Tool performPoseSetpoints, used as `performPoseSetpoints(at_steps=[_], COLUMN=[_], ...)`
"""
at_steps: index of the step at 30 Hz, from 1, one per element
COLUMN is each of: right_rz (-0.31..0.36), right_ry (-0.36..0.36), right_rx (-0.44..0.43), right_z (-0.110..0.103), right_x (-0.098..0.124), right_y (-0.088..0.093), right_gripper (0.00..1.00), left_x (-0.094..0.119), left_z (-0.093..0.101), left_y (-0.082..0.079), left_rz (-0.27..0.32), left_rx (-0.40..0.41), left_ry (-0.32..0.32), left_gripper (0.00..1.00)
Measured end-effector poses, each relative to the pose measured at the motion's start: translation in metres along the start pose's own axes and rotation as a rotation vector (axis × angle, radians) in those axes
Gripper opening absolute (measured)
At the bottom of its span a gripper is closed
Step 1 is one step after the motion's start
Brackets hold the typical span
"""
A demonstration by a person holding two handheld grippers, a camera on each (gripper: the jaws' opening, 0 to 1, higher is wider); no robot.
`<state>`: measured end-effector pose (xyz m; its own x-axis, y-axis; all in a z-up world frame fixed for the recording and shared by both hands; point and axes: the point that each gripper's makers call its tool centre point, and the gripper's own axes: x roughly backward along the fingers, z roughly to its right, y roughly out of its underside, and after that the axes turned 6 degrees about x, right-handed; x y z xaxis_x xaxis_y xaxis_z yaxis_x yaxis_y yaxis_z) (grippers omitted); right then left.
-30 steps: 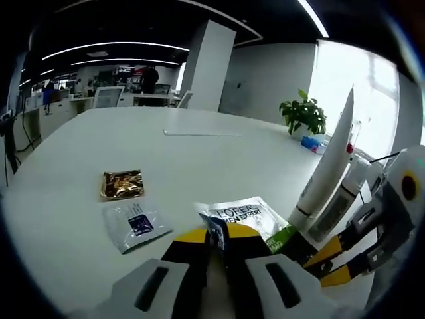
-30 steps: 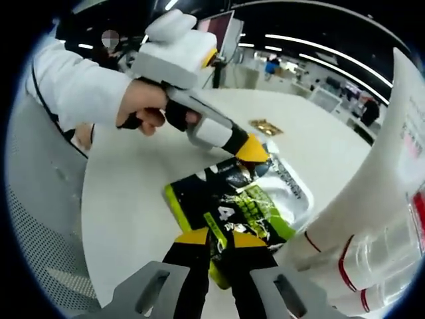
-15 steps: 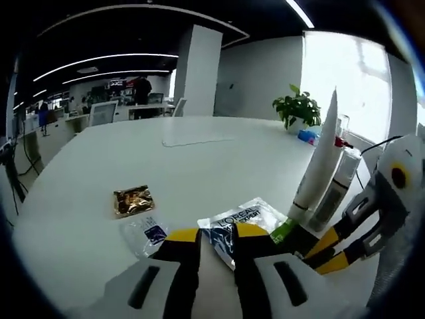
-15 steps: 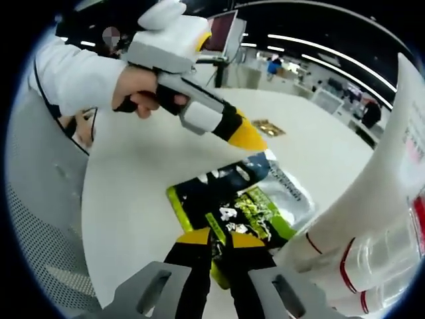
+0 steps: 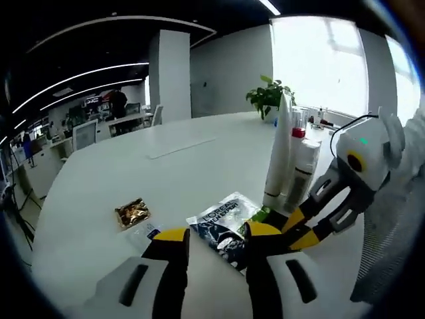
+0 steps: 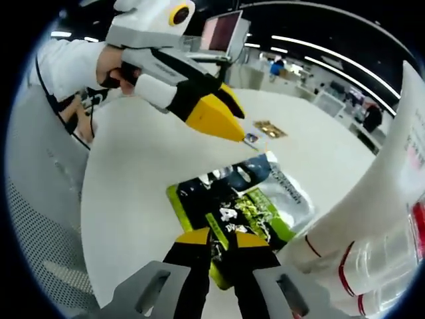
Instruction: Arrange the skincare products in the storage area until every visible bottle or jar stands upright without overlapping.
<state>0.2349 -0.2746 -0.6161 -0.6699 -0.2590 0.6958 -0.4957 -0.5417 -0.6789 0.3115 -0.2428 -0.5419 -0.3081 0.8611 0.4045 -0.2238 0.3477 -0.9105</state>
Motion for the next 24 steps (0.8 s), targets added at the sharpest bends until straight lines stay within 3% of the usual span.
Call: performPoseSetpoints(at_steps=[6, 12, 18, 24], right_rz=[-0.001, 0.049, 0.099, 0.124], right_ry=[0.004, 0.008, 0.018, 0.044], right_rx=[0.011, 0.017, 0.008, -0.023], right_z=[0.003, 0.003, -0.004, -0.008], right_x=[0.004, 0.016, 0.04, 0.061], right_y=[-0.003, -0.021, -0.039, -0.044], right_gripper=[0.16, 0.22, 0.29, 0.4], left_x=[0.013, 0.029, 0.047, 0.061], left_z=[0.013, 0.012, 0.021, 0.029], left_y=[-0.001, -0.003, -0.013, -0.019], left_rz=[-0.022, -0.032, -0.028, -0.025], left_rx=[-0.018, -0.013, -0.028, -0.012], left_ry=[0.036, 0.02, 0.026, 0.032], left_gripper=[0.38, 0.42, 0.5, 0.58])
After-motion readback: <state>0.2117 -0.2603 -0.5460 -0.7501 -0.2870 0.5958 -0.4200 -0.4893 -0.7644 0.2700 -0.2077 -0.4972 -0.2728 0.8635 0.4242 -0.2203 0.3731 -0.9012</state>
